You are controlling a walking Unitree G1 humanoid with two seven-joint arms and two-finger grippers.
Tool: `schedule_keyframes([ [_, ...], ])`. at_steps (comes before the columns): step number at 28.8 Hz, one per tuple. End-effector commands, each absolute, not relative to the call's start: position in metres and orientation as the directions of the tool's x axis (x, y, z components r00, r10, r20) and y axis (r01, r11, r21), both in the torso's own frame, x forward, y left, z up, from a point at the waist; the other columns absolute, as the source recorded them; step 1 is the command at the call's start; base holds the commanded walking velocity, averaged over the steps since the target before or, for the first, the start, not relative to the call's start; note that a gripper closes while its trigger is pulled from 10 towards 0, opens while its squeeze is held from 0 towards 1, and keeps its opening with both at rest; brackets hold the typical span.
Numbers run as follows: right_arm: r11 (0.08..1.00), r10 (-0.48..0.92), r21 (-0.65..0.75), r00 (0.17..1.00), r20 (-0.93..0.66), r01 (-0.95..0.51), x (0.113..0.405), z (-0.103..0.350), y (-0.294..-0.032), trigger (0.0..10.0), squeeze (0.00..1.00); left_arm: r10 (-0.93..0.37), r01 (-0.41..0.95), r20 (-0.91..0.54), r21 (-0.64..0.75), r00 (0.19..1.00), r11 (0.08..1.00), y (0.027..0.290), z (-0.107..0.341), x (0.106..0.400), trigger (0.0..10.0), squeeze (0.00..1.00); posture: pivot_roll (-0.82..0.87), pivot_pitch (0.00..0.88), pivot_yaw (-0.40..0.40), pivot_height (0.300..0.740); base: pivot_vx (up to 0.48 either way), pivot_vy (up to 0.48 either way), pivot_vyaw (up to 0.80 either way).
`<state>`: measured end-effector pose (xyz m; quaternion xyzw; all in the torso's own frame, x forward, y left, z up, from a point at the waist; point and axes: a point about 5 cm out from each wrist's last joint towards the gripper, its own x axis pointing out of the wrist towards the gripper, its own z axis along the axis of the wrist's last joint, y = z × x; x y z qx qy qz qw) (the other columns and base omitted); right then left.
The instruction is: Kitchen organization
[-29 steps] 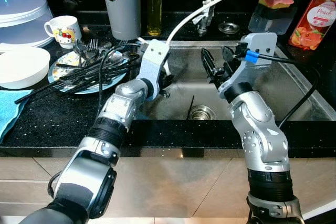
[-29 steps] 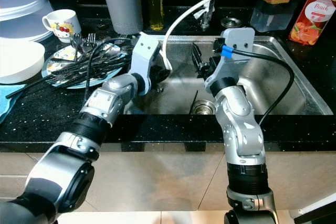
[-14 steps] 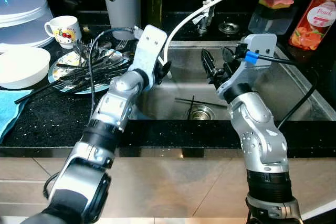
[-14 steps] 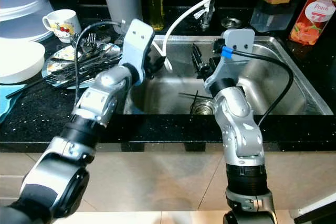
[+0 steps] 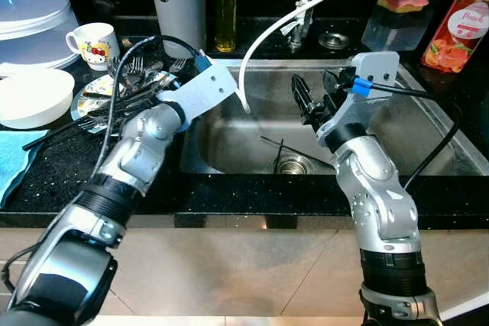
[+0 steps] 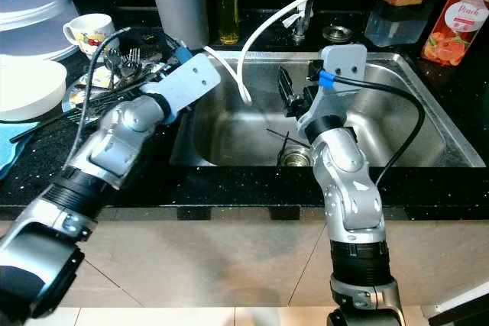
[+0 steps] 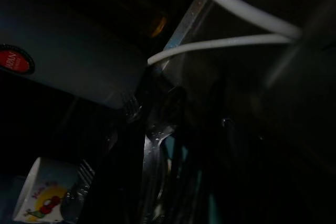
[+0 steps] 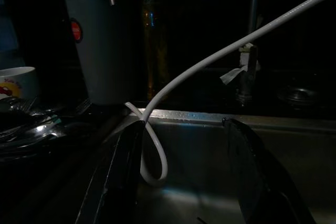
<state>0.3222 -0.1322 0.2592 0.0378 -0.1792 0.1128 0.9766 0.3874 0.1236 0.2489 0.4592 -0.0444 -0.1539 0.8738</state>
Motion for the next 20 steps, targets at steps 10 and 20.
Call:
schedule_keyframes([
  [10,0.97,0.208,0.037,0.902,0.379,-0.24,0.322,0.263,-0.132,10.0,0.0,-0.298,0.203,-0.081,0.892,0.951,0.405,0.131,0.258,0.393,10.0,0.0,0.04,0.052,0.031,0.74,0.0,0.0,0.0],
  [20,0.971,0.201,0.043,0.904,0.378,-0.234,0.322,0.262,-0.132,10.0,0.0,-0.275,0.224,-0.129,0.91,0.953,0.349,0.143,0.257,0.395,10.0,0.0,0.04,0.061,0.031,0.74,0.0,0.0,0.0],
])
